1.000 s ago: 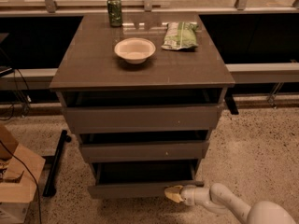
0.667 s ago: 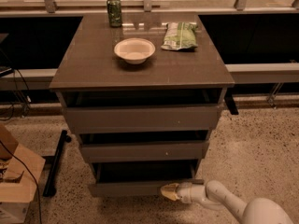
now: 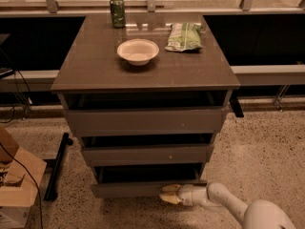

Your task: Close bottom drawer

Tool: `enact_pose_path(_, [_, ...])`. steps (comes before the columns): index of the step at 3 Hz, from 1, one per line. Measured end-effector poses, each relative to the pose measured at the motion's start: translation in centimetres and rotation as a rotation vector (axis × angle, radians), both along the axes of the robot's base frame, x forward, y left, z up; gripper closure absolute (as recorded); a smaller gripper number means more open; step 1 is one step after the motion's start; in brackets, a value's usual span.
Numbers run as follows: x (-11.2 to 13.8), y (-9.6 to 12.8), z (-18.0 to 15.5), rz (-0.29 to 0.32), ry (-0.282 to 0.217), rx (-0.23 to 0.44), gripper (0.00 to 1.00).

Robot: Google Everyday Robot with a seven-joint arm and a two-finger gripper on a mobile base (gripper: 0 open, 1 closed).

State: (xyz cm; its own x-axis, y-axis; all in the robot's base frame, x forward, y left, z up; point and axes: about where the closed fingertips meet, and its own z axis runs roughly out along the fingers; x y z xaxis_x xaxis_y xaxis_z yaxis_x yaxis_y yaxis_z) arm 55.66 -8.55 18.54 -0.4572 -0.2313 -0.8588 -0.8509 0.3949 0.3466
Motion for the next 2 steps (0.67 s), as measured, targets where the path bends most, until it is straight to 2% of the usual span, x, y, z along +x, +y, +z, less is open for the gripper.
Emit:
enact_pose_path(1, [-0.08,0.3,-0.05,0.004,0.002,0.003,0.0])
enact_pose_path(2, [-0.08,0.3,-0.05,0.004,0.002,0.003,0.0])
